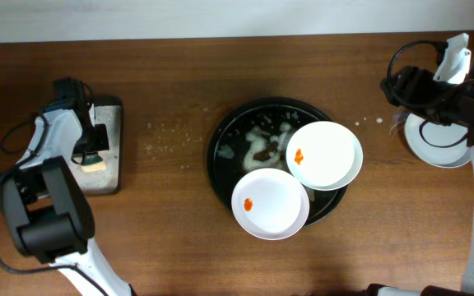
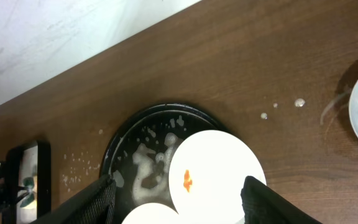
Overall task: Clean dirty plates on tray and stack at the side
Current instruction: 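Dip the sponge back into the soapy tray with the left gripper, then grasp the white plate rim with the right gripper and tilt it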
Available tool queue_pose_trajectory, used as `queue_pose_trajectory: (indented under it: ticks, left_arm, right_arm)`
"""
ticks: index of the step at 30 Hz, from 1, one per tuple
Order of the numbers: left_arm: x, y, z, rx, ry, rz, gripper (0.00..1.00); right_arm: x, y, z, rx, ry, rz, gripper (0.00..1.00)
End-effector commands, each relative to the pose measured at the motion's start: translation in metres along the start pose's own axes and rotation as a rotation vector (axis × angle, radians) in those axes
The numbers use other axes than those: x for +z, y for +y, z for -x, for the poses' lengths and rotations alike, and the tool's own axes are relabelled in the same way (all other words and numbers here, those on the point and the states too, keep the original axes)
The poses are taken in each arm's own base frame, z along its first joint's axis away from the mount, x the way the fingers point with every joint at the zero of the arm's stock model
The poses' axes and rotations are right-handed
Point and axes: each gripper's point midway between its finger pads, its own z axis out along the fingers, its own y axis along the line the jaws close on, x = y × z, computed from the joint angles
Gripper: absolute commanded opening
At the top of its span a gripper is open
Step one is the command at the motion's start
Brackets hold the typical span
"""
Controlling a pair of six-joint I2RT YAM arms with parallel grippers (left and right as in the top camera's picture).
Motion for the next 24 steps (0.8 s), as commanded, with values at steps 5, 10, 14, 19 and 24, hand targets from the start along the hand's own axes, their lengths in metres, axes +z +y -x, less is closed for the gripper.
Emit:
queue_pose_trajectory:
  ticks: [5,10,14,19,24]
  left_arm:
    - [-0.013,0.000,0.021,-0.053,-0.113,-0.026,0.00]
    - [0.015,-0.007,0.008,-0.037,-0.033,-0.031,0.00]
    - [-0.047,0.001,0.032,-0.056,-0.144,-0.067,0.00]
    - [-0.152,0.021,0.051,-0.095,-0.389,-0.072,0.00]
    - [-0.123,0.015,0.042,-0.083,-0.308,-0.072,0.00]
  right_arm:
    - [-0.004,0.004,0.002,-0.025,-0.014,0.004,0.66]
    - [-0.004,0.004,0.002,-0.025,-0.014,0.004,0.66]
    - [-0.004,0.001,0.003,-0.025,-0.018,-0.017,0.66]
    - [-0.004,-0.001,-0.001,-0.042,-0.001,-0.026,0.66]
    - [-0.002,-0.005,-0.015,-0.045,0.058,-0.038,0.67]
